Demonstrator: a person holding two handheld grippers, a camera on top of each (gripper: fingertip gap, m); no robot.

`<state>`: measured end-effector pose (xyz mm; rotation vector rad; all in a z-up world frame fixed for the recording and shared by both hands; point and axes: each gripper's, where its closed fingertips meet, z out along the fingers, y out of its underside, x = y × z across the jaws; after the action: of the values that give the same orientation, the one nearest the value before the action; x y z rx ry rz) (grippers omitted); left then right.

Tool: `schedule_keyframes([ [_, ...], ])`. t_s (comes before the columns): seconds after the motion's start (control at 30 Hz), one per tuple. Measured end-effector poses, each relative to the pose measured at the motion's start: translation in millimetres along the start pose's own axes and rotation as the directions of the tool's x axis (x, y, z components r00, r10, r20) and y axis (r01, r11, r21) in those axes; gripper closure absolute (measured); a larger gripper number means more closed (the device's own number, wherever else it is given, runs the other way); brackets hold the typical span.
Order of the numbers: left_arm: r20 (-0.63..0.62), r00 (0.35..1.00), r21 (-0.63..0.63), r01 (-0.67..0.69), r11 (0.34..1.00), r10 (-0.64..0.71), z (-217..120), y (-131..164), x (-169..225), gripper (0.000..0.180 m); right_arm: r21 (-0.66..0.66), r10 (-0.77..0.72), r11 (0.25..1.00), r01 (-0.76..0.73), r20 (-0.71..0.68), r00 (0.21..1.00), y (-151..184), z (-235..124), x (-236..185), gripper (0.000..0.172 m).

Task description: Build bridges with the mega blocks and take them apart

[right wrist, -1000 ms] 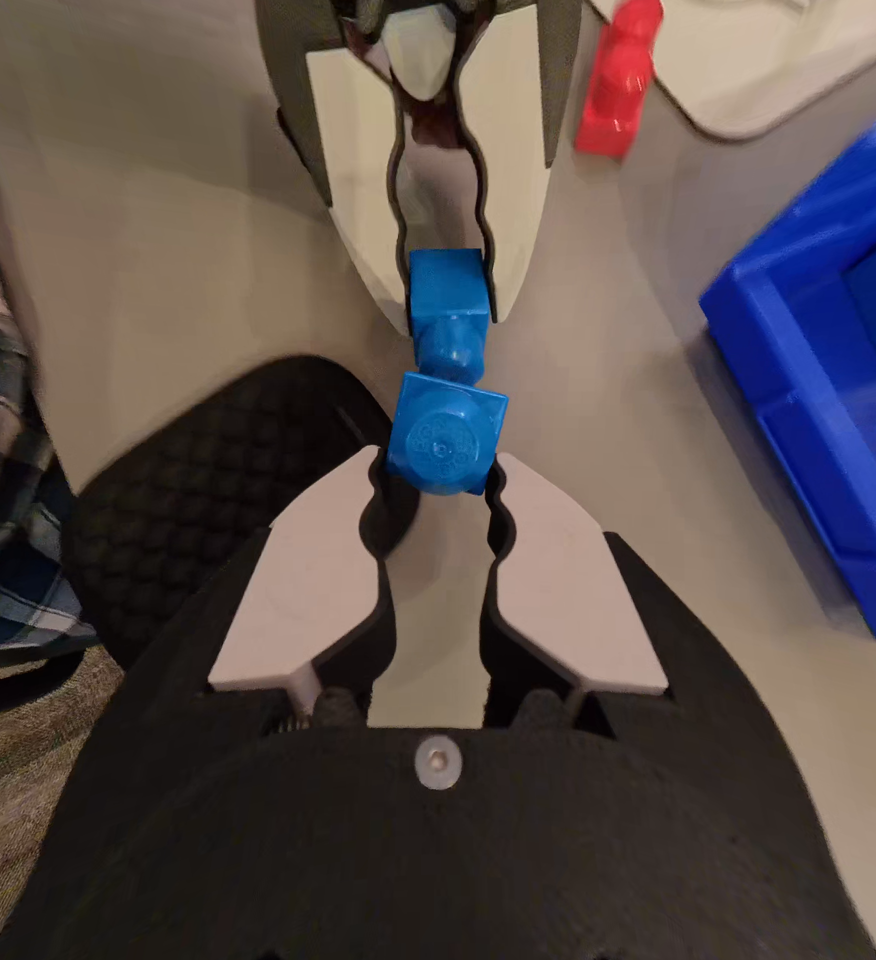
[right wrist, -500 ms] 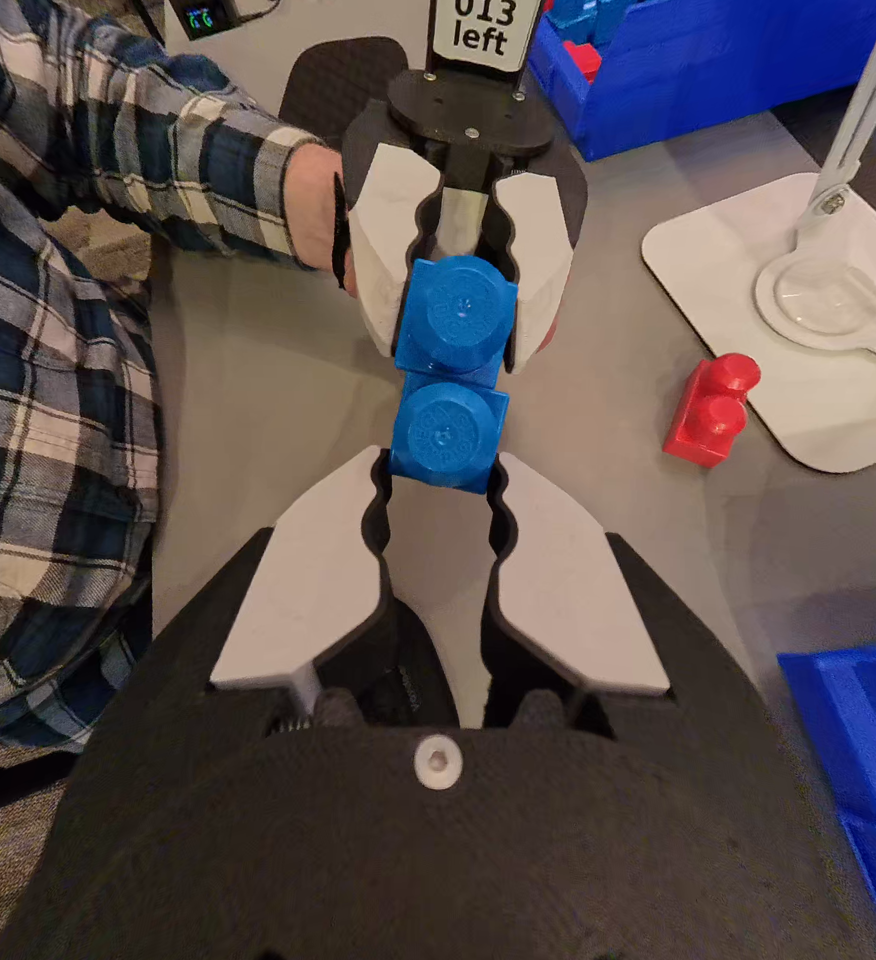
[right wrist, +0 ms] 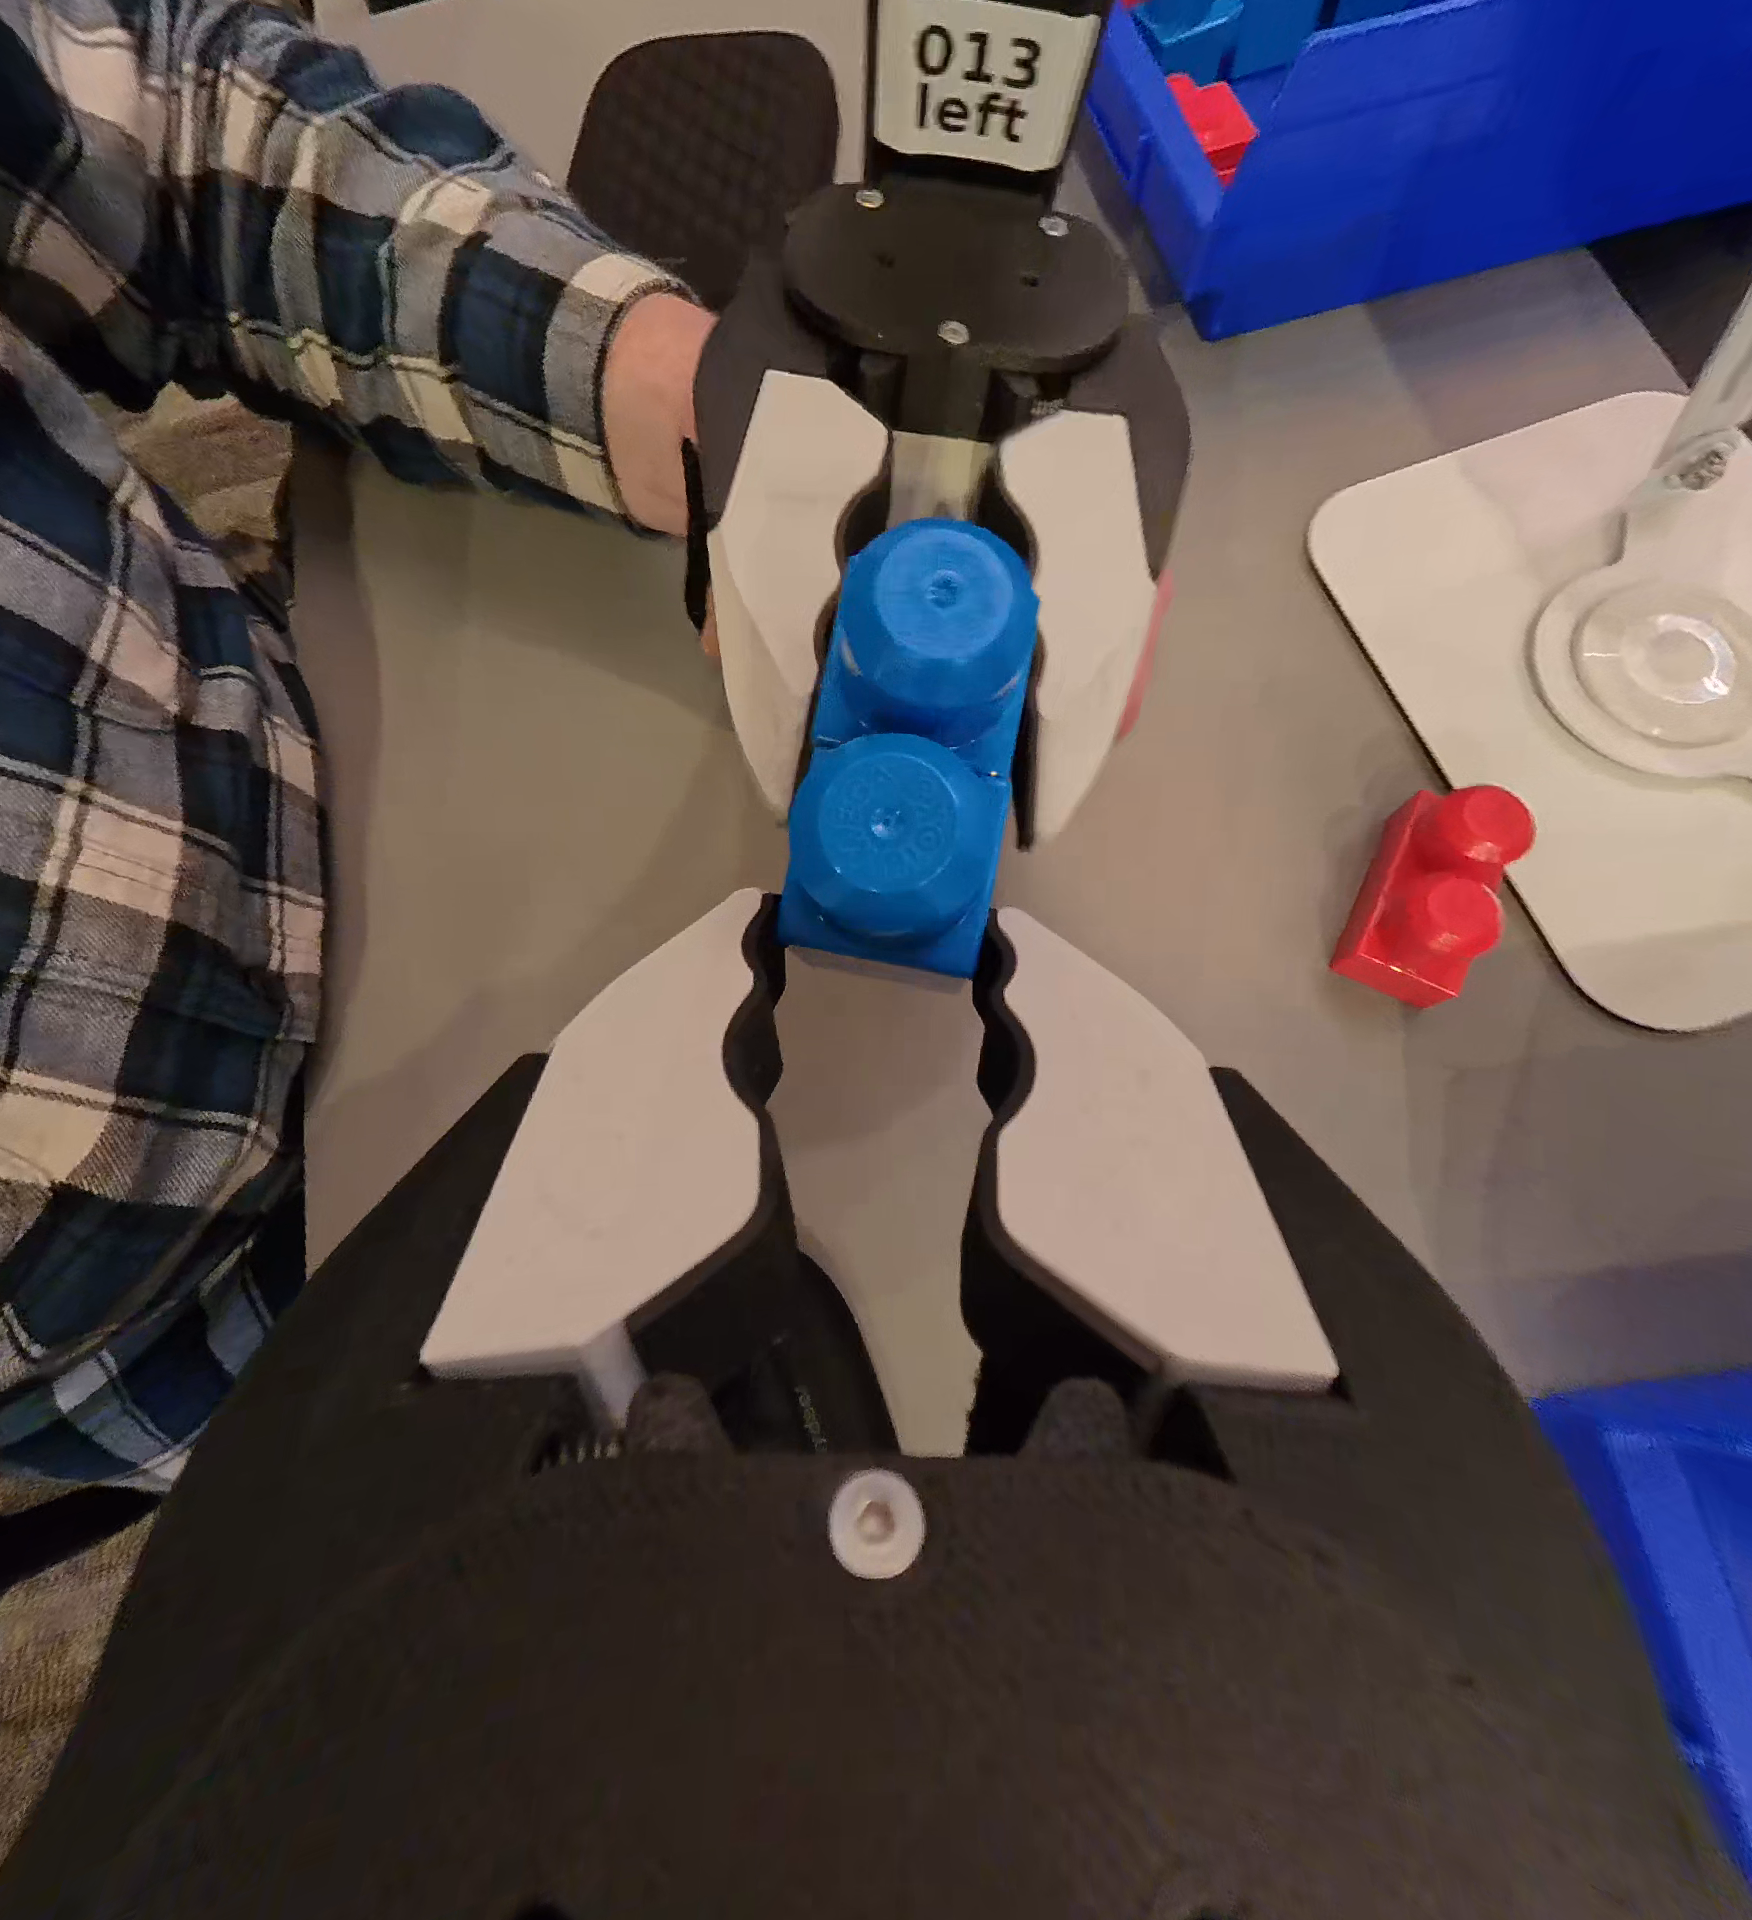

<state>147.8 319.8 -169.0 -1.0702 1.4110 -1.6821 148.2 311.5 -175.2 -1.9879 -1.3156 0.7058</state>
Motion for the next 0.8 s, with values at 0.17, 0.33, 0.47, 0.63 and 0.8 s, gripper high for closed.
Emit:
schedule_keyframes([
  [0.17,0.011,0.999,-0.017,-0.035,0.999,0.035,5.5,1.0,1.1,0.14,-0.026,-0.029,0.999,0.029,0.0,1.0,1.6,3.8,-2.4,0.136],
  [0.33,-0.003,1.0,-0.033,-0.024,0.999,0.024,6.5,6.1,3.0,0.139,-0.059,-0.022,0.998,0.023,0.023,1.0,3.3,5.9,-3.4,0.136],
  [0.47,0.028,0.996,-0.047,-0.086,0.995,0.088,5.5,7.1,3.5,0.14,-0.065,-0.007,0.998,0.009,0.027,1.0,1.5,6.7,-3.9,0.136],
  [0.63,0.04,0.999,0.019,-0.014,1.0,0.013,6.1,3.7,-0.7,0.14,-0.025,0.017,1.0,-0.016,0.033,0.999,-2.7,4.5,1.4,0.136],
  [0.8,0.009,0.995,0.13,0.094,0.987,-0.097,5.3,-6.1,-3.0,0.14,0.039,0.059,0.997,-0.06,0.045,0.997,-12.5,-1.1,5.2,0.136],
])
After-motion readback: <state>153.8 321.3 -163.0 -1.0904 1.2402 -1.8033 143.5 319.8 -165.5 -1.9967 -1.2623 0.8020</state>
